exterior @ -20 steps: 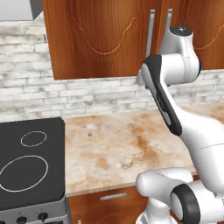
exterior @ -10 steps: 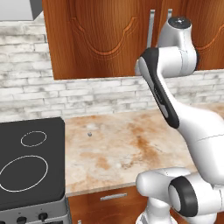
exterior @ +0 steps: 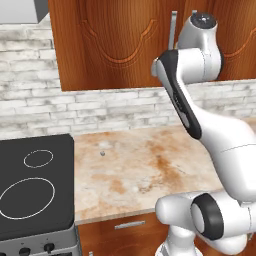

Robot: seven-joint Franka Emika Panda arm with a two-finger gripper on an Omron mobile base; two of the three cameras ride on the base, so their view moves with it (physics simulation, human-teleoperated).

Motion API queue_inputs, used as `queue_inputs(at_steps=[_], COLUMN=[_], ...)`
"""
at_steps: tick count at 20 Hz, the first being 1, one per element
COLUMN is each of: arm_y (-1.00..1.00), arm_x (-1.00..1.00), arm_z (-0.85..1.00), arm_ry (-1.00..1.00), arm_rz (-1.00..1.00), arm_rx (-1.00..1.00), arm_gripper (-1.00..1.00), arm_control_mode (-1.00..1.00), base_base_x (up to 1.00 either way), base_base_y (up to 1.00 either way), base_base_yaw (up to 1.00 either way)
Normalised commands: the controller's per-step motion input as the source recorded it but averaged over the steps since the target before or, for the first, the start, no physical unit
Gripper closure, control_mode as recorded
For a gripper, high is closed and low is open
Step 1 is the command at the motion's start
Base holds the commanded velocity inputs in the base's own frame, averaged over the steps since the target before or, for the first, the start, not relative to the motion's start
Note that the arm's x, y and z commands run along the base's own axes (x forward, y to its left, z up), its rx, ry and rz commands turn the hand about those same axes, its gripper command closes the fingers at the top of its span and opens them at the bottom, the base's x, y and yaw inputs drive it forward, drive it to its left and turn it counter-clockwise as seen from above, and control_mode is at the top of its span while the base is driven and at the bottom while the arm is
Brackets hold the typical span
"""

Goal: Pick the bar soap and dish brush from the cabinet and place them on the counter.

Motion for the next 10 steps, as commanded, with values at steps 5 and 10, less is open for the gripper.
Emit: queue_inputs(at_steps=[5, 10], arm_y=[0.00, 0.00], arm_x=[0.33, 0.41], arm_z=[0.26, 0.11], arm_ry=[0.00, 0.00], arm_rz=[0.00, 0.00], arm_rx=[0.00, 0.00], arm_gripper=[-1.00, -1.00], arm_control_mode=[-1.00, -1.00], base_base_x=[0.00, 0.00], base_base_y=[0.00, 0.00], base_base_yaw=[0.00, 0.00])
